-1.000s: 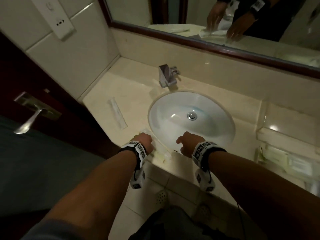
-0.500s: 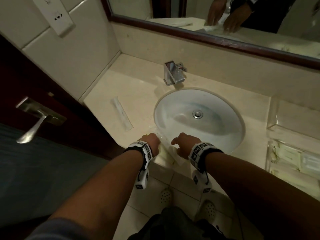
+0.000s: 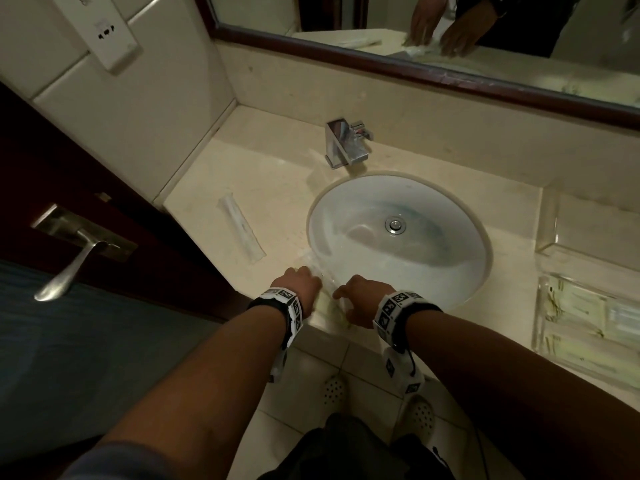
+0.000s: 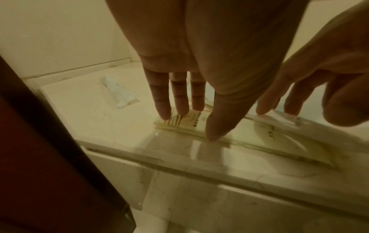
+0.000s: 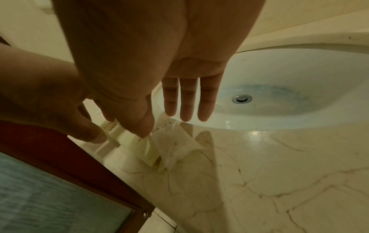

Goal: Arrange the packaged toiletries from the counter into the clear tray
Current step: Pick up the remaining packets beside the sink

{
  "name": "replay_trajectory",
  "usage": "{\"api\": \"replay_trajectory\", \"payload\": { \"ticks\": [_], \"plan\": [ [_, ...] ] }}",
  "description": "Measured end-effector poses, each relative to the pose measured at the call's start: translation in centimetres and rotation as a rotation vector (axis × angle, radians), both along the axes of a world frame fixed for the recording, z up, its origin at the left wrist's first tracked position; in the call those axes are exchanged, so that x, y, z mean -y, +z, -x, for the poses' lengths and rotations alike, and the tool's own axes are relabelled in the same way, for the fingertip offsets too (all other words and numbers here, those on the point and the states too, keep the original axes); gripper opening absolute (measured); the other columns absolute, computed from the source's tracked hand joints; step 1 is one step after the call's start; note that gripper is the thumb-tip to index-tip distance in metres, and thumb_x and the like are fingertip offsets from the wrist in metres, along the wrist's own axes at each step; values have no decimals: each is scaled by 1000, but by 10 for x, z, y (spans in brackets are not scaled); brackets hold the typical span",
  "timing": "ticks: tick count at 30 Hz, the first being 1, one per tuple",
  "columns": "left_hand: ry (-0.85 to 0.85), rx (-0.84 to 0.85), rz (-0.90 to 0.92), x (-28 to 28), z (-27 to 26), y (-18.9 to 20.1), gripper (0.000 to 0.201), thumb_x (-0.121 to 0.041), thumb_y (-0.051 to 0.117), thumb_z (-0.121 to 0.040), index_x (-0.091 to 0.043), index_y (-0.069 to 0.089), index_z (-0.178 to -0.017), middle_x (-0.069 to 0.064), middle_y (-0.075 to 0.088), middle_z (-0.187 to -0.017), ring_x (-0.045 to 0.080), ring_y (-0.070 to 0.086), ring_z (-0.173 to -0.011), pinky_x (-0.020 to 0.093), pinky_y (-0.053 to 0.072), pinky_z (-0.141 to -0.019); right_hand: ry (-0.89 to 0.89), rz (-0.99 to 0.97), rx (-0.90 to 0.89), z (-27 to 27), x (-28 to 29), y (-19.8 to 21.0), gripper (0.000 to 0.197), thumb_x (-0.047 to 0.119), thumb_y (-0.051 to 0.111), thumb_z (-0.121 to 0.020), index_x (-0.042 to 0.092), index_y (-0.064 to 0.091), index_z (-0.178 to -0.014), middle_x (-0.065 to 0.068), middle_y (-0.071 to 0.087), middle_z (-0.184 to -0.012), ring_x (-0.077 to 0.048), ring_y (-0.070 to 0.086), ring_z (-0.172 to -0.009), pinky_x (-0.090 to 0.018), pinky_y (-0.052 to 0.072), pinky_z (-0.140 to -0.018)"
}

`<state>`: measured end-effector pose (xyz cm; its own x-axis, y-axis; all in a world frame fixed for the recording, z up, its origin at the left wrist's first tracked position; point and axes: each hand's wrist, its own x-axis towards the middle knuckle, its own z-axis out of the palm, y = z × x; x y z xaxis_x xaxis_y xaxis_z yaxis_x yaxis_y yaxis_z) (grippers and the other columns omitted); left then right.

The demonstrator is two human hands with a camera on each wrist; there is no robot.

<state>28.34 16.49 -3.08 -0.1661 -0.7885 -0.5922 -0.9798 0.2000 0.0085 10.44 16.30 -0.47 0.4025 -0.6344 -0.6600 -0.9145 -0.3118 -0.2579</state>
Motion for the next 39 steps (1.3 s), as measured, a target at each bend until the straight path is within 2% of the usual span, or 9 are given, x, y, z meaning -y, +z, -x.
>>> {"api": "replay_trajectory", "payload": {
  "ticks": [6,13,22,28,39],
  "plan": [
    [-20,1,10,-4,0,3,53,-21,69,-81,-25,51,-131,8,44,-131,33,45,-119,44,49,-94,-1,4,4,-2,-4,1,53,32,59,-92,43,45,-141,1,42,-142,-24,57,-117,-37,52,-91],
    [-46,24,19,-7,-1,5,48,-15,59,-84,-18,46,-130,11,43,-131,34,42,-121,44,48,-92,23,14,2,-4,-6,1,48,35,57,-93,40,49,-140,3,41,-145,-24,53,-123,-40,50,-96],
    [-69,39,23,-9,-4,4,54,-13,59,-85,-18,40,-135,12,36,-139,35,38,-126,44,48,-92,32,17,-8,-5,-7,0,49,37,58,-92,40,50,-140,4,42,-146,-24,52,-125,-42,50,-96],
    [-85,47,47,-7,-3,5,46,-14,55,-89,-17,42,-133,11,42,-133,34,42,-122,44,49,-90,9,17,-11,-6,-7,-1,52,33,59,-92,42,47,-141,4,42,-146,-23,52,-125,-41,50,-96],
    [-66,56,79,-5,-4,4,44,-15,58,-88,-16,43,-130,8,45,-129,32,44,-119,42,48,-86,12,17,-5,-6,-7,-2,57,36,62,-90,42,43,-144,2,42,-146,-26,50,-128,-42,48,-100]
  ]
}}
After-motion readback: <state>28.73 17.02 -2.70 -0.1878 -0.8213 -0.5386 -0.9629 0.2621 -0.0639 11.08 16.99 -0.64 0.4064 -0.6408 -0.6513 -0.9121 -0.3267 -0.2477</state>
